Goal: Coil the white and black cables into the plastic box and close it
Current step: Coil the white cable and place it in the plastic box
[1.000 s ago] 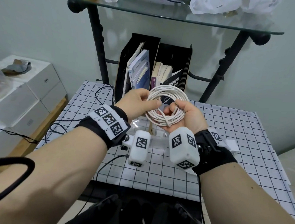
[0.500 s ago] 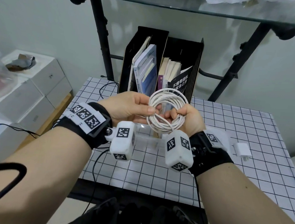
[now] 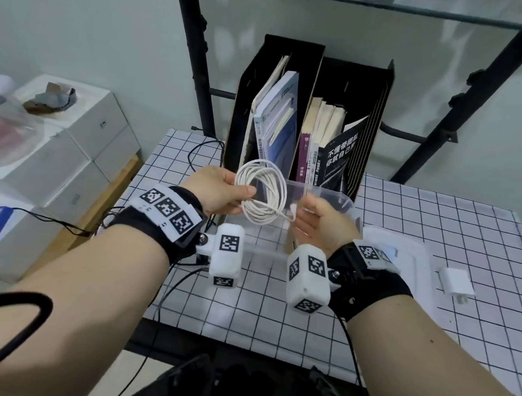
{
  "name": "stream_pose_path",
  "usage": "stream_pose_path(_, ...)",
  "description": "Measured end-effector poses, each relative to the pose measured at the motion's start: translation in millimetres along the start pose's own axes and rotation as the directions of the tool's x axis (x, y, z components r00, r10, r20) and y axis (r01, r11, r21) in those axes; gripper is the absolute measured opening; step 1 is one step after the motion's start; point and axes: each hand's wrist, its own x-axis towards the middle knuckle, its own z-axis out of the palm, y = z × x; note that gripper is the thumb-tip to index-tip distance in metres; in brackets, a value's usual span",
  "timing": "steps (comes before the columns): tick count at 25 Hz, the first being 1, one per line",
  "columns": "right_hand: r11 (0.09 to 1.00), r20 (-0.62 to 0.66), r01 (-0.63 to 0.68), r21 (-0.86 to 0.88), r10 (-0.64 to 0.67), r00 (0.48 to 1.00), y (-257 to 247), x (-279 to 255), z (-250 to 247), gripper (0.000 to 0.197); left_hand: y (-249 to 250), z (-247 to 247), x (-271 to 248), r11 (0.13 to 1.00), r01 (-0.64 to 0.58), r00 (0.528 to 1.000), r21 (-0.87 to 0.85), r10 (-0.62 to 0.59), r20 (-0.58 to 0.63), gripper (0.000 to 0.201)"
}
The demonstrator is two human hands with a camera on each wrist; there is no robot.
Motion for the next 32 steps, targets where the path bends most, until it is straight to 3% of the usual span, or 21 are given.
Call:
stream_pose_path(2,0.999,0.001,-0.005,-0.035,0.005,1.000,2.5,1.8,-1.0,0.018,-4.9,2.5,8.7,0.999,0.019,0.997,0.047,-0.016,-0.073,0.025)
stream_pose_path(4,0.978,-0.063,0.029,-0.205,-0.043,0.997,4.9,4.9,-4.3,0.027,-5.9,5.2,15.5,0.991,0.022,0.992,0.133,-0.005,-0.123,0.021)
stream_pose_path(7,0.831,-0.091,0.078,-0.550,-0.152,0.984,6.8,5.6,-7.5,0.036,-4.0,8.2,21.9,0.950,0.028,0.983,0.312,0.031,-0.180,0.019)
stream_pose_path(11,0.655,0.036,0.101,-0.749,-0.113,0.993,6.1,-4.7,-6.3,0.055,-7.6,17.3,28.9,0.862,0.030,0.983,0.506,0.066,-0.170,0.027)
stream_pose_path(17,0.657,0.081,0.183,-0.731,-0.183,0.980,12.9,-1.0,-11.5,0.056,-5.3,46.4,45.9,0.567,0.018,0.993,0.824,0.085,-0.080,0.032)
stream_pose_path(20,0.601,0.094,0.186,-0.777,-0.181,0.979,14.4,0.9,-13.7,0.059,-9.4,60.7,61.1,0.477,0.073,0.997,0.876,-0.028,-0.068,0.060)
stream_pose_path(22,0.600,0.077,0.174,-0.781,-0.184,0.980,14.4,3.6,-15.4,0.059,-12.3,67.2,69.0,0.404,0.105,0.992,0.909,-0.103,-0.068,0.066)
stream_pose_path(28,0.662,0.052,0.201,-0.722,-0.238,0.970,21.2,13.5,-20.6,0.056,-13.3,76.9,75.9,0.283,0.103,0.975,0.954,-0.217,-0.040,0.064)
stream_pose_path(32,0.682,0.024,0.176,-0.710,-0.226,0.974,18.8,14.8,-21.2,0.059,1.6,73.8,70.6,0.149,-0.084,0.968,0.985,-0.220,0.116,0.034)
